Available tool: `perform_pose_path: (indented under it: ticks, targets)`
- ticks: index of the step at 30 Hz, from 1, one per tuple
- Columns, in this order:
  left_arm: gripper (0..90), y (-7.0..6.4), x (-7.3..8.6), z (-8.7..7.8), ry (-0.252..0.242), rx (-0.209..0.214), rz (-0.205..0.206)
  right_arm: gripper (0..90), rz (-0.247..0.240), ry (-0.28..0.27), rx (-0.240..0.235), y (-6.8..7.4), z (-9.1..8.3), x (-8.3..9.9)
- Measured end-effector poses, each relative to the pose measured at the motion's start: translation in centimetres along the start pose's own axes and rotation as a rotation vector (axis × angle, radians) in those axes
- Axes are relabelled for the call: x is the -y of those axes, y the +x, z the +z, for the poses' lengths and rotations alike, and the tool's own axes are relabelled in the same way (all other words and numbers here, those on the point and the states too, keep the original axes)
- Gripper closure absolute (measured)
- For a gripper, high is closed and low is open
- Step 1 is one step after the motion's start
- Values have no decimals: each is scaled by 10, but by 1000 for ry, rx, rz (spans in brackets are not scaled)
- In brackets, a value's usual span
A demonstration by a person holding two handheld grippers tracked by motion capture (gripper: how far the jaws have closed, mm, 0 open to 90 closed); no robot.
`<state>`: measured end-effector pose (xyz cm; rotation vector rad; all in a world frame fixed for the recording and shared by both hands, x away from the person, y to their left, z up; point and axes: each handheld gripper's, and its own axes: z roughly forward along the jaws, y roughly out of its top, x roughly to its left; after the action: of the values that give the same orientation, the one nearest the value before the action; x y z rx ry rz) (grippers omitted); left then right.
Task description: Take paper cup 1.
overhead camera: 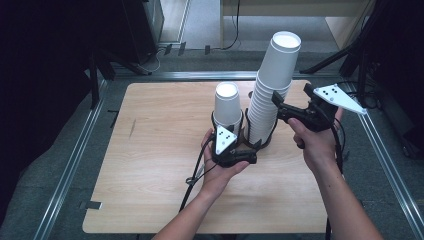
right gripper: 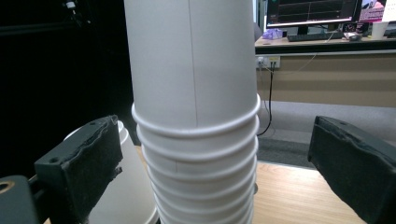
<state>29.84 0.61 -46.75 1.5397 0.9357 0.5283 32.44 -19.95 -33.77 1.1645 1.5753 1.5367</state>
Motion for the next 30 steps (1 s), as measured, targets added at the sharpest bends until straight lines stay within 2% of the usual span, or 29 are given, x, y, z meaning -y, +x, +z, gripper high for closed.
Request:
perform_pose_path:
  ticks: [7,10,15,18,21,24,26,30]
  targets:
    - [26,-10,-3,15,-3,-17,34,21,-21,7,6,10,13,-10]
    - [25,-14,-8,26,-16,-34,26,20,-23,8,15,11,19,-15]
    - [64,-11,-16,34,-47,-51,-29,20,-7,17,13,11,27,-20]
    - [63,-10,-18,37,-47,-55,-30,20,-12,20,17,11,31,-21]
    - [64,-8,-20,42,-43,-62,-25,21,-18,30,28,11,36,-22]
    - [64,-9,-20,44,-45,-74,-14,23,0,26,25,9,40,-24]
    - [63,-11,-22,48,-47,-103,16,24,3,29,28,9,42,-24]
    - [63,-13,-25,55,-42,-121,36,27,1,30,30,9,48,-25]
